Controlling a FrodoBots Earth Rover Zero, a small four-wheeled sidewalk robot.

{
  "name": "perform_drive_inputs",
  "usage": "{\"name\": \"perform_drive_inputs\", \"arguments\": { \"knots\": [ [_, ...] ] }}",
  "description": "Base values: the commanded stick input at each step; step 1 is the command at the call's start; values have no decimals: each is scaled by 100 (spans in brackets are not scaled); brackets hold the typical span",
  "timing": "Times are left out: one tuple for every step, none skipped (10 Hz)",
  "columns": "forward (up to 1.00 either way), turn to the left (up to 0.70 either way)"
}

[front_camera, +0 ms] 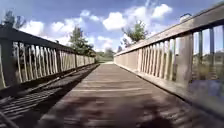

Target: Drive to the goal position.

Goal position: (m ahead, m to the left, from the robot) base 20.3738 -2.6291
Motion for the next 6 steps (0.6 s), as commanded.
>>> {"name": "perform_drive_inputs", "arguments": {
  "knots": [
    [85, 0],
    [85, 0],
    [85, 0],
    [85, 0],
    [85, 0],
    [85, 0]
  ]
}}
